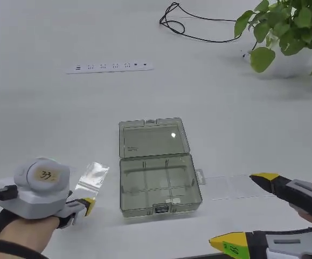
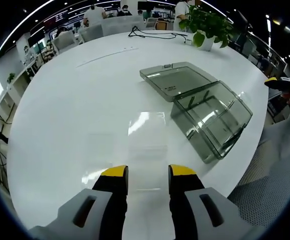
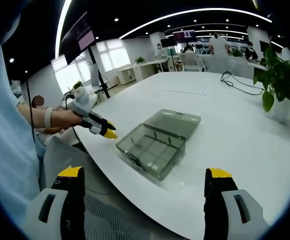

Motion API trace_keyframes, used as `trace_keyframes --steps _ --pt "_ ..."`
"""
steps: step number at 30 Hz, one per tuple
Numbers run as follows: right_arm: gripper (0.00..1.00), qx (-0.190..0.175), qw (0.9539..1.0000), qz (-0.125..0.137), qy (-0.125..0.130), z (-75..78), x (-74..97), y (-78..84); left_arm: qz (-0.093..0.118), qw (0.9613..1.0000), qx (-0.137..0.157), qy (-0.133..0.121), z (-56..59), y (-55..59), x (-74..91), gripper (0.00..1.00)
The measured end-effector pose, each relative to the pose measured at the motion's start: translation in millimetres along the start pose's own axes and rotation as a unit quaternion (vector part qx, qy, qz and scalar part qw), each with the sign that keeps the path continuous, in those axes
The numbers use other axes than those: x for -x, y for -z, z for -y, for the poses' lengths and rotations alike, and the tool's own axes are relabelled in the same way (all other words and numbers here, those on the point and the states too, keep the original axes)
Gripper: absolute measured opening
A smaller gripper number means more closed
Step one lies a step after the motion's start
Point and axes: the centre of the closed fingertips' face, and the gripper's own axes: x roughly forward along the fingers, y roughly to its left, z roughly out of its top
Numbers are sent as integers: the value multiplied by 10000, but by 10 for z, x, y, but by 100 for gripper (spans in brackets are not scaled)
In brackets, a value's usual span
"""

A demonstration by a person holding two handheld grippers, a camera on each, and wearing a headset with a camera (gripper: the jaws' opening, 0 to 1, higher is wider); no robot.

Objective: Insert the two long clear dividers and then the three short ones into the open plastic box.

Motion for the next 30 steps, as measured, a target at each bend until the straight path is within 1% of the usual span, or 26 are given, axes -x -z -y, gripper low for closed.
trace_keyframes --steps 4,5,6,11,15,16,17,19,22,25,28,30 --pt "100 -31 10000 81 14 0 -38 -62 225 9997 62 3 -14 -129 78 30" --pt "100 -49 9999 100 11 -1 -54 -82 305 9995 114 30 17 -174 118 30" --pt "99 -52 9999 105 7 1 -65 -92 346 9993 122 28 20 -200 137 30" --pt "97 -111 9997 211 -20 -6 -131 -189 597 9978 274 114 83 -339 199 30" --pt "94 -142 9991 396 -70 -25 -217 -327 825 9955 404 218 184 -468 255 30" --pt "94 -148 9987 469 -115 -41 -244 -375 897 9944 482 274 219 -506 264 30" --pt "92 -162 9986 481 -124 -44 -254 -388 940 9937 519 306 240 -529 268 30" --pt "91 -236 9979 564 -198 -75 -319 -469 991 9931 529 338 285 -567 277 30" --pt "87 -337 9968 655 -309 -120 -404 -559 1094 9910 620 465 377 -623 282 30" --pt "80 -528 9947 754 -462 -159 -506 -652 1132 9901 639 537 452 -670 256 30" --pt "74 -679 9931 780 -544 -174 -600 -721 1214 9879 721 641 541 -724 248 30" --pt "70 -708 9929 775 -557 -187 -653 -776 1242 9876 702 656 584 -755 241 30"
